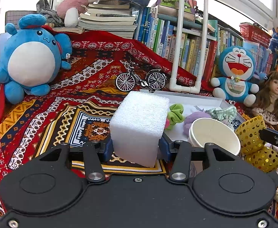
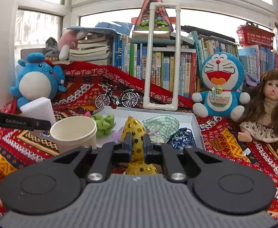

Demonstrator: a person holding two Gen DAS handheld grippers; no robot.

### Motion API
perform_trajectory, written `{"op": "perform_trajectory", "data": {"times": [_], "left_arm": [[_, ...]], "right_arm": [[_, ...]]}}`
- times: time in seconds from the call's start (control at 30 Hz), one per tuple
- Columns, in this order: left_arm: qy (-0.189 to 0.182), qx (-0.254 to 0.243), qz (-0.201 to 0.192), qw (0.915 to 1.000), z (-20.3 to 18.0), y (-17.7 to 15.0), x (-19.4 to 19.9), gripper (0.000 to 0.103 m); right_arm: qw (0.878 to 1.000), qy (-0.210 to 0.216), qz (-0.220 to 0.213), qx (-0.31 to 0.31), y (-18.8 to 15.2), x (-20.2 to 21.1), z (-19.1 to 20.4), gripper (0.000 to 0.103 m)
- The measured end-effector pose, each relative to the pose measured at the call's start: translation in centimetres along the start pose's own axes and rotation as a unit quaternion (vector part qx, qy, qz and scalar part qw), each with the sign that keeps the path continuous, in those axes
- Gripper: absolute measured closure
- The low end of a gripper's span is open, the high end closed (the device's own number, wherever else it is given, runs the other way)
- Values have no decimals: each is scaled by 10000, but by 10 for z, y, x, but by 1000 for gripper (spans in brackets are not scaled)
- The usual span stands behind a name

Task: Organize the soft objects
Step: 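Carry the foam cube with the left tool while the right tool carries the sequin item to the tray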

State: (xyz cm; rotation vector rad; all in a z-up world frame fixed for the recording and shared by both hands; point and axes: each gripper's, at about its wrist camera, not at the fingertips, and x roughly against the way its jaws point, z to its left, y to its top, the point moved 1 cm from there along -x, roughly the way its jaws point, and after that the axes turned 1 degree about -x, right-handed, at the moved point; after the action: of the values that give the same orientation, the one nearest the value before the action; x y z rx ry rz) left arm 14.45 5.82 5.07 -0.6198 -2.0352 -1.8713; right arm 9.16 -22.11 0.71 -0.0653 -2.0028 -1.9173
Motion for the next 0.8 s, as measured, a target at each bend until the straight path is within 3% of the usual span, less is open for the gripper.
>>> {"op": "perform_trajectory", "data": {"times": [0.43,0.6,0.8], "left_arm": [[-642,154,198,9976,4,48,-28,57],[-822,0,602,9948,-3,59,-50,57],[-863,0,1089,9903,-5,54,-75,58]], "right_arm": [[9943,299,100,-1022,45,-22,-36,88],[9850,553,255,-1616,54,-41,-50,88],[9816,745,334,-1724,46,-68,-44,88]]}}
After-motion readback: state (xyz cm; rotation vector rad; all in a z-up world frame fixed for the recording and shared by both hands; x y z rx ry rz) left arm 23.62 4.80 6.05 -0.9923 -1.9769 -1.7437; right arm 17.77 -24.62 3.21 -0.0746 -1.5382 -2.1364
